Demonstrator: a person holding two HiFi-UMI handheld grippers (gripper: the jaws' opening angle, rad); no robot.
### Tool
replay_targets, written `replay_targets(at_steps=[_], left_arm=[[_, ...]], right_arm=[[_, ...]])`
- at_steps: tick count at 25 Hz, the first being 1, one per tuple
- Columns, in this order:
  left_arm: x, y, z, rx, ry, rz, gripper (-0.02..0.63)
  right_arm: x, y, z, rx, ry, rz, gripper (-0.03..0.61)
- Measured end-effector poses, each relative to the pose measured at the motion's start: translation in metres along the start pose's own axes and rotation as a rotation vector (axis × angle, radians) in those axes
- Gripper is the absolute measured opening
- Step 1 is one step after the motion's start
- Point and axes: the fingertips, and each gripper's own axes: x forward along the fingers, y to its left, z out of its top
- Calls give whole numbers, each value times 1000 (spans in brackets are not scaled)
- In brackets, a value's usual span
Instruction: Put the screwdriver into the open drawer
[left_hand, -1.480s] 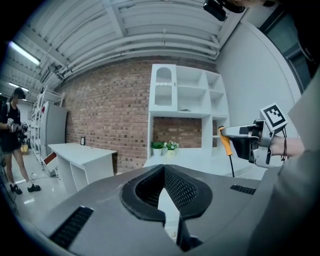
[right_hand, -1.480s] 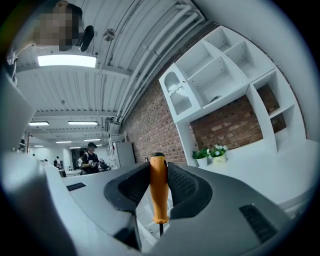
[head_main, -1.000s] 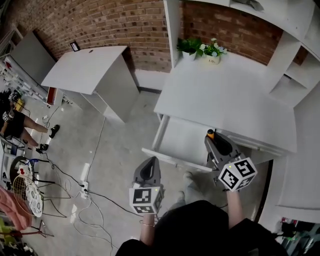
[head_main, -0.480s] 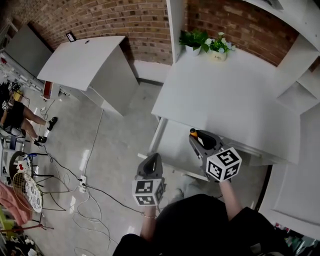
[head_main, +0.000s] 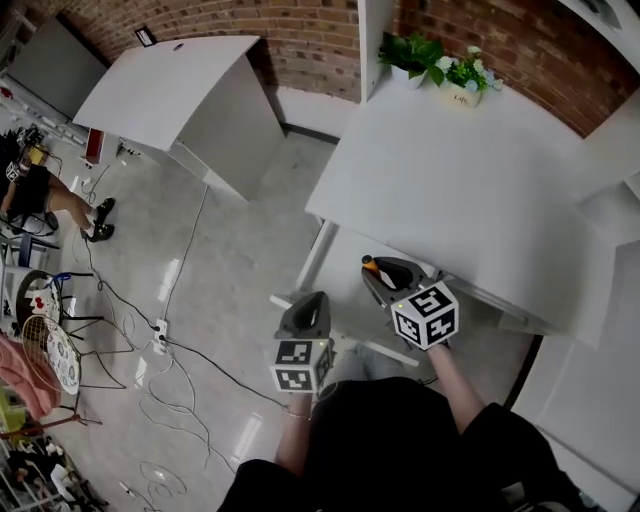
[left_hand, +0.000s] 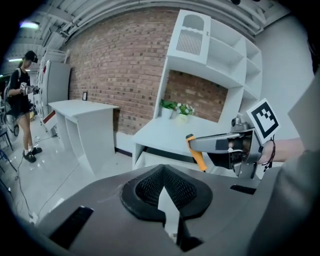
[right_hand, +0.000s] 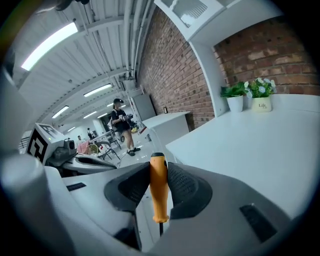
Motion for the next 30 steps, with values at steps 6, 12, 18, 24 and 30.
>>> replay_targets(at_steps=[6,12,18,24,30], left_arm=[[23,2,-13,6,70,-36,9],[42,5,-23,12,132,-88,9],[59,8,-28,11,178,-116,9],[72,6,-31,2,211,-135,9],[75,5,-33,-4,235,-150,8]], right_arm=[[35,-3,-38,-16,120,33,115],[64,-15,-80,-20,229,32,115],[89,-34,-114,6,309,14,115],[108,-48,-142,23,377,5,114],[122,-51,-158,46,417,1,114]])
